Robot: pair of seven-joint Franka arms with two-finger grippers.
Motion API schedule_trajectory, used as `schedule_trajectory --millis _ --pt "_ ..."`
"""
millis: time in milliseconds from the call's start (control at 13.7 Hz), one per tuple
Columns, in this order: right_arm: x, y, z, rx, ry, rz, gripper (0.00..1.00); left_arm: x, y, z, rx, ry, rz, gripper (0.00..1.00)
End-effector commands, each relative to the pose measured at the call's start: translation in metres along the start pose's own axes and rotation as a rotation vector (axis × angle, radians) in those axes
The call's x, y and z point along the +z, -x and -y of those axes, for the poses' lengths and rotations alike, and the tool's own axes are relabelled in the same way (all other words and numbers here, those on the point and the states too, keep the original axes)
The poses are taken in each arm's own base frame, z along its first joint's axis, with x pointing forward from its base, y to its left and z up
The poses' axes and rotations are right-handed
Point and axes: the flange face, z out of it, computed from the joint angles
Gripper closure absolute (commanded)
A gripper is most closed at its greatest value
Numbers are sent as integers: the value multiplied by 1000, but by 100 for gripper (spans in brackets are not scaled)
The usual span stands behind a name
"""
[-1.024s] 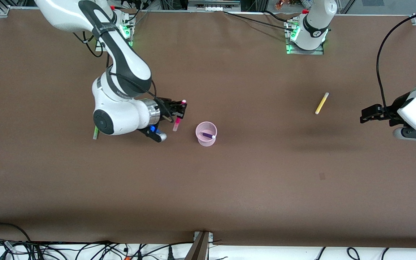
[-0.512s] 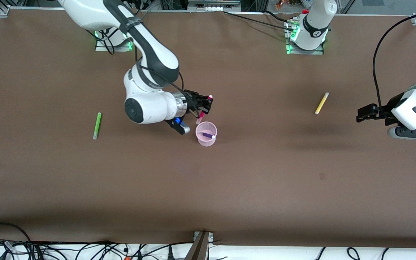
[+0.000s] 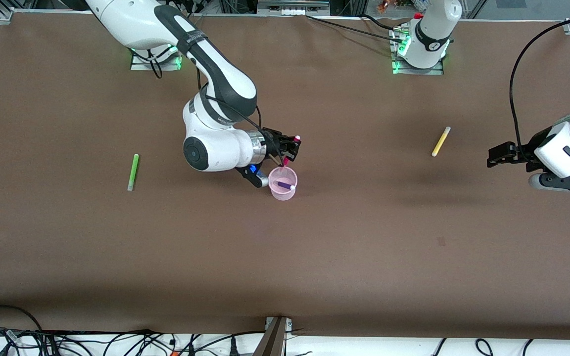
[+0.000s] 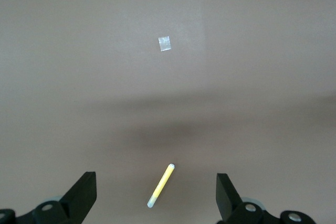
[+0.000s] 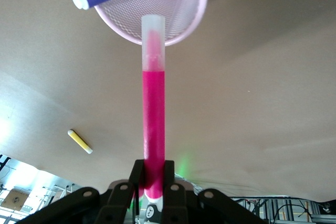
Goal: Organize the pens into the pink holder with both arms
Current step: 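Carry the pink marker over the holder with the right gripper and lower it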
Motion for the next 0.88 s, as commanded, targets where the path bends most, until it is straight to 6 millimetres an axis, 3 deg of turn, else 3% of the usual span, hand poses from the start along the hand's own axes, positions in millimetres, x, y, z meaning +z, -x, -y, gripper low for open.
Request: schedule_trajectory --millis 0,585,659,805 --pt "8 -8 11 -3 -16 12 100 -5 8 -4 11 -2 -16 0" --pt "20 -32 8 -73 -26 -3 100 -4 7 -4 11 -2 -14 0" --pt "18 -36 6 -79 -27 -7 95 -4 7 -4 11 -2 -14 0" --pt "13 -41 6 -89 -33 -9 59 -3 7 -4 11 -2 -13 0"
